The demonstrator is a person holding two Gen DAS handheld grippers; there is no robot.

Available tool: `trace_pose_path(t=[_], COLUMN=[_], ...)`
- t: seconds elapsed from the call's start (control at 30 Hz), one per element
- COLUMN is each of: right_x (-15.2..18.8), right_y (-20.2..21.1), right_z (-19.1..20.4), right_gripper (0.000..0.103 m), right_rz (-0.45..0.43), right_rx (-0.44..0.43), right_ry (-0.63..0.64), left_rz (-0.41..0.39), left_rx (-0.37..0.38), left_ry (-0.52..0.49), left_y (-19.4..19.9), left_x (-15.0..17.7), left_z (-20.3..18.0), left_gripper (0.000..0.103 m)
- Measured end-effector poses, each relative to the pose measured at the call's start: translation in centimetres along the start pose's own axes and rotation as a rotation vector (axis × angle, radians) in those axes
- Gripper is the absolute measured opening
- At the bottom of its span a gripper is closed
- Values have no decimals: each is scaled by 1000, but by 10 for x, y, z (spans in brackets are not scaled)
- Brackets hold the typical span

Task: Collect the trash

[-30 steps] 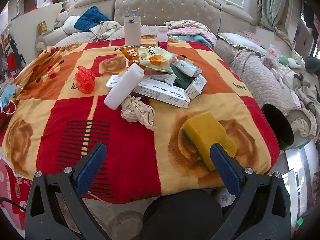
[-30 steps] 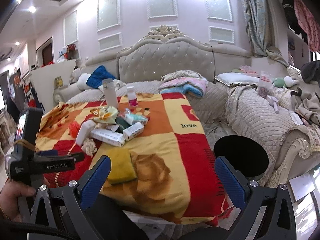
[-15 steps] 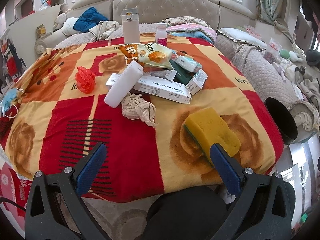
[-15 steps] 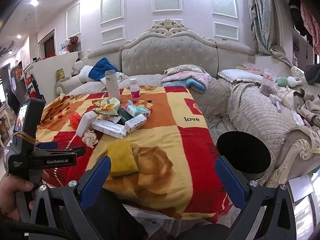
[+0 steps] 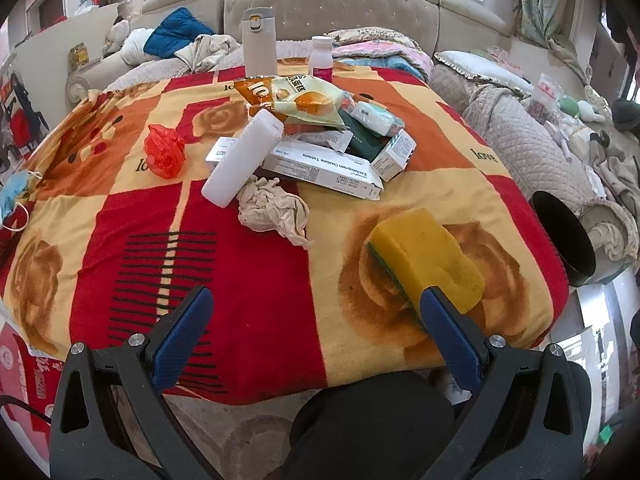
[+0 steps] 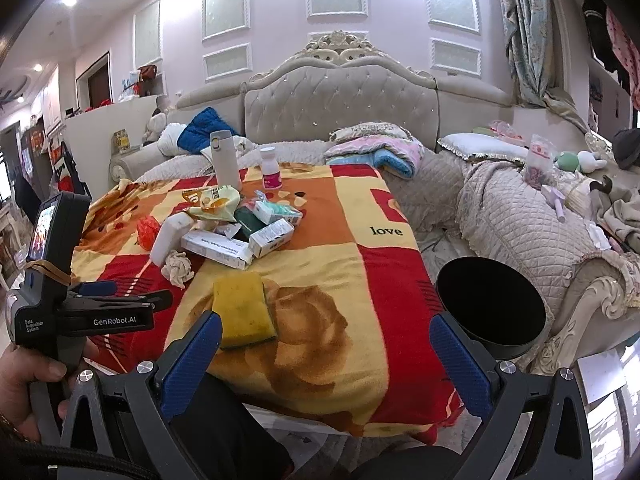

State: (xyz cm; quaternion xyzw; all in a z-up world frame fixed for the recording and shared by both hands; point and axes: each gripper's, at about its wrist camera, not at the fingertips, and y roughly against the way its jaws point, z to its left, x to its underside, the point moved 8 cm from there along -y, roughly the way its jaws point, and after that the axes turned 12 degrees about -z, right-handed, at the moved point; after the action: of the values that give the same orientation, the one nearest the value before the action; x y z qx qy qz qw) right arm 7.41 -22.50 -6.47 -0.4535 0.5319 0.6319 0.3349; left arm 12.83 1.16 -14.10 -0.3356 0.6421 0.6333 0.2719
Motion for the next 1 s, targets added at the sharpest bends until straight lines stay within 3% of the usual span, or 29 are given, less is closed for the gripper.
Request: trace_pose_path(t=[0.3,0.53,0.7,0.83,1.0], right_x=[2,3,9,20,29], right_y=[-4,-8,-27,-53,-84], right_z=[-2,-5,5,21,41], right_gripper=[103,103,103,103,103], right_rz=[11,9,-36,-41,-28], right_rx=[11,15,-45,-116,-223], right_ry=[5,-1,40,93,38], left_rz=[-14,-111,-240,-246,-197], left_rx=[20,82,55,56,65], left_ry=[20,-21,-43,-75,-106], left_y=[0,-4,-24,-56,-96], left_x=[-1,-10,-41,-65,-76], left_z=[4,18,46,58,65], left_gripper=[103,103,103,103,103])
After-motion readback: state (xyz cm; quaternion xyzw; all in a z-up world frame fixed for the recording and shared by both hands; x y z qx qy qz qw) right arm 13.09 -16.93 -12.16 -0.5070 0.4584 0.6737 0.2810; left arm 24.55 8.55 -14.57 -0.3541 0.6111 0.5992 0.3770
